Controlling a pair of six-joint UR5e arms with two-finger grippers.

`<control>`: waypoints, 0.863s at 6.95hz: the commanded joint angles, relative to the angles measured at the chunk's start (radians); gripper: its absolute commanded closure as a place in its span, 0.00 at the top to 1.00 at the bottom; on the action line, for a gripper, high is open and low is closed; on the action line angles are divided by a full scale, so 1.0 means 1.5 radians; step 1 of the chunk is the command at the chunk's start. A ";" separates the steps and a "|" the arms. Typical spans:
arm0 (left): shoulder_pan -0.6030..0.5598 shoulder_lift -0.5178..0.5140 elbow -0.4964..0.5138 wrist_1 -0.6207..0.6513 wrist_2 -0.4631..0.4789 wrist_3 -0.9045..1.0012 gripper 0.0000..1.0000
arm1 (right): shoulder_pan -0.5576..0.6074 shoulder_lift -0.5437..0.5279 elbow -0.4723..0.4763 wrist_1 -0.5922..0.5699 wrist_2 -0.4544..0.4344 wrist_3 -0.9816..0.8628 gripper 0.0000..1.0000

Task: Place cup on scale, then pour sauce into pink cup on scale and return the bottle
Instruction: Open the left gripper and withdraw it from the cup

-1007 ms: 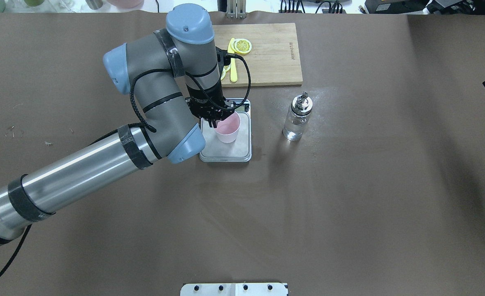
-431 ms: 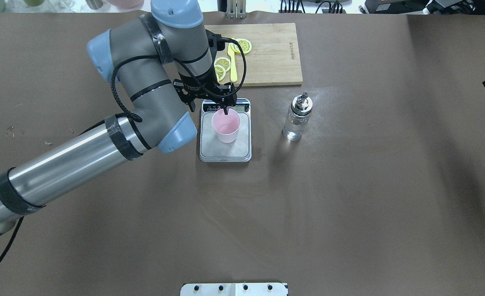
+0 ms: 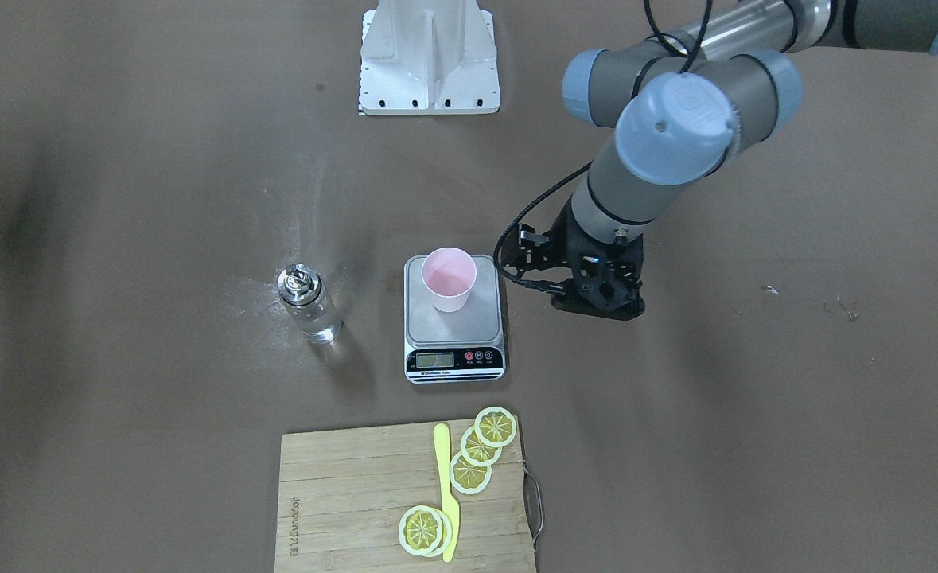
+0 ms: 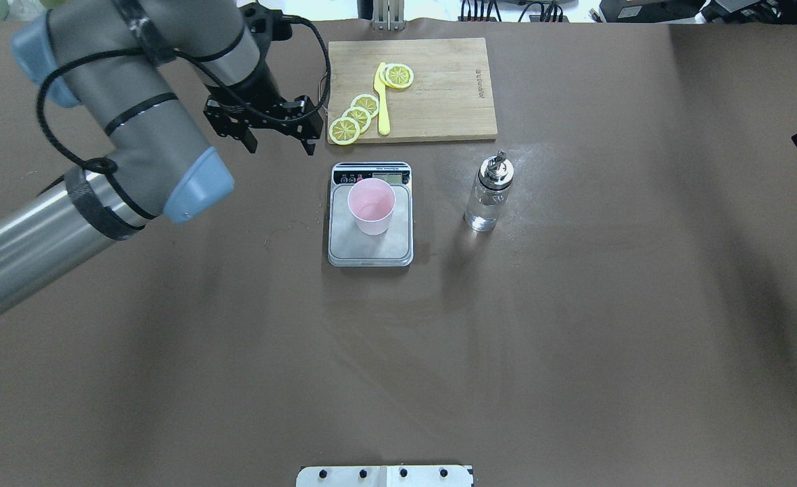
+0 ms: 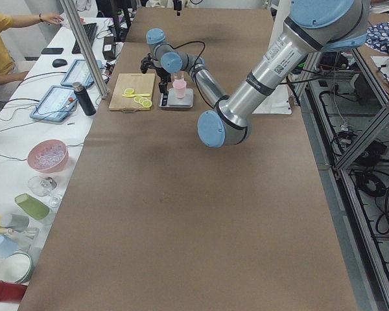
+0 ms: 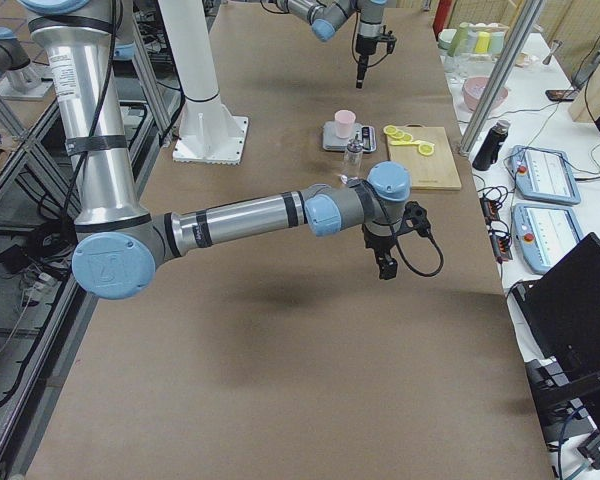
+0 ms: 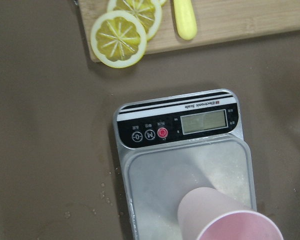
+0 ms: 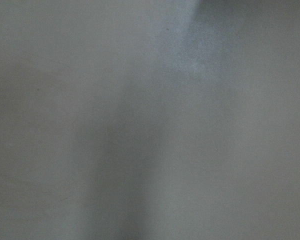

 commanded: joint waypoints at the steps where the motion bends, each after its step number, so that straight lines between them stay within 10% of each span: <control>1: -0.076 0.098 -0.067 0.002 -0.005 0.090 0.97 | -0.026 -0.051 0.031 0.066 0.001 0.013 1.00; 6: -0.248 0.301 -0.095 -0.005 -0.007 0.358 0.97 | -0.206 -0.027 0.073 0.194 -0.062 0.276 0.99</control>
